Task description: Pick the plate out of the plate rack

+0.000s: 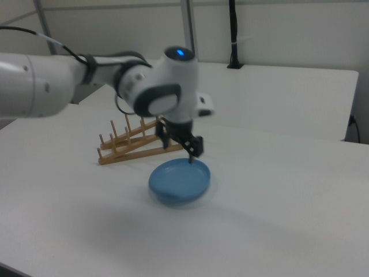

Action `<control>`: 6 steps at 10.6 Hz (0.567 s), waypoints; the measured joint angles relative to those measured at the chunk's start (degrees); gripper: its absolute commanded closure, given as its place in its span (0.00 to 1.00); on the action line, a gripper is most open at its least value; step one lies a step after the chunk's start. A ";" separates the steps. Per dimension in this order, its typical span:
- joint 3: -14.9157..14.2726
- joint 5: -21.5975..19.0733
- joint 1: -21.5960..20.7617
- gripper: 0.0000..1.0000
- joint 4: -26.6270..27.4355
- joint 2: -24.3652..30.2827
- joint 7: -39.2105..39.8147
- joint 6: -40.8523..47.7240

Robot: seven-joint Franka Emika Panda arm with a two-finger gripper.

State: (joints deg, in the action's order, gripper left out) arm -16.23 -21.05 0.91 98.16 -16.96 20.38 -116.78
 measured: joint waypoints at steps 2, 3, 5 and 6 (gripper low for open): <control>3.82 11.17 -3.38 0.00 -1.92 4.42 -11.22 5.11; 6.43 16.73 -4.06 0.00 -2.53 6.43 -16.46 5.97; 10.54 23.76 -4.30 0.00 -3.41 10.20 -21.98 10.91; 11.78 24.44 -4.30 0.00 -4.25 11.99 -22.35 15.84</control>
State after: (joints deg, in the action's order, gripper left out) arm -4.46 3.39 -3.39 93.91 -4.98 -1.96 -100.94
